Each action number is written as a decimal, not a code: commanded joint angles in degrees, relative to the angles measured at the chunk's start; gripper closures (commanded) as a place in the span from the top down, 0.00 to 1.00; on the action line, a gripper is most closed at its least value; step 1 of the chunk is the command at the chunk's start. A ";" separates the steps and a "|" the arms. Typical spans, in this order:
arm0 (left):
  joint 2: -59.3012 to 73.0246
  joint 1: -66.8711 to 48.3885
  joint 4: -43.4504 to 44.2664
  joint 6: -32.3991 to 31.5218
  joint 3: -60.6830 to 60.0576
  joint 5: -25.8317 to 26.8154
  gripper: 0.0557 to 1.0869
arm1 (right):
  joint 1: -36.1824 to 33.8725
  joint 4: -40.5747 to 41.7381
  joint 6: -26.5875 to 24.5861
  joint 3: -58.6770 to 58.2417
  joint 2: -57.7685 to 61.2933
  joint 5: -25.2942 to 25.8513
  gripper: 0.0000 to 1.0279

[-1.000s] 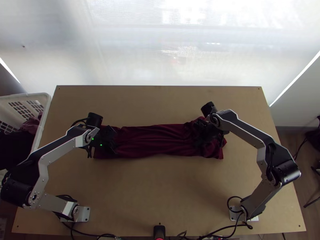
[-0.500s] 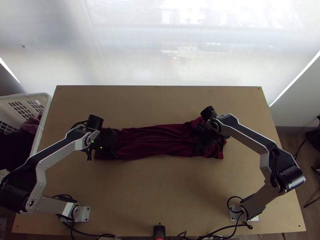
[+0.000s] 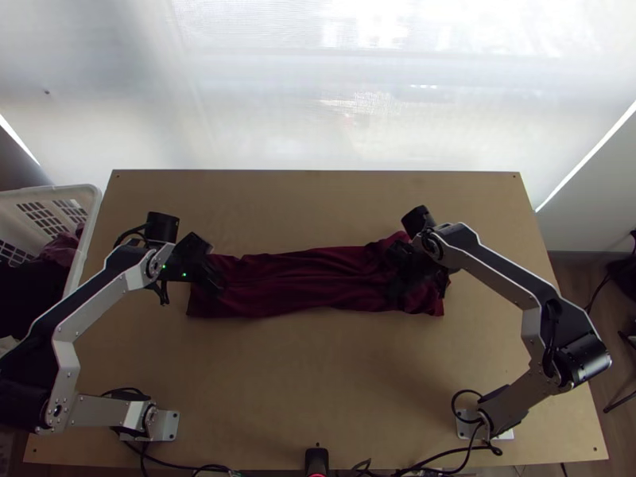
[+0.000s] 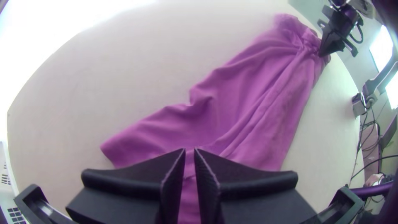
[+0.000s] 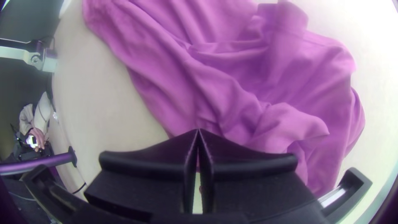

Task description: Fold the t-shirt

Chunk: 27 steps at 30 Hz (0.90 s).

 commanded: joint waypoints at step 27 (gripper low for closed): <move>13.60 23.93 -26.01 8.12 8.39 14.24 0.90 | -1.53 1.22 -1.52 2.44 1.54 -0.38 0.03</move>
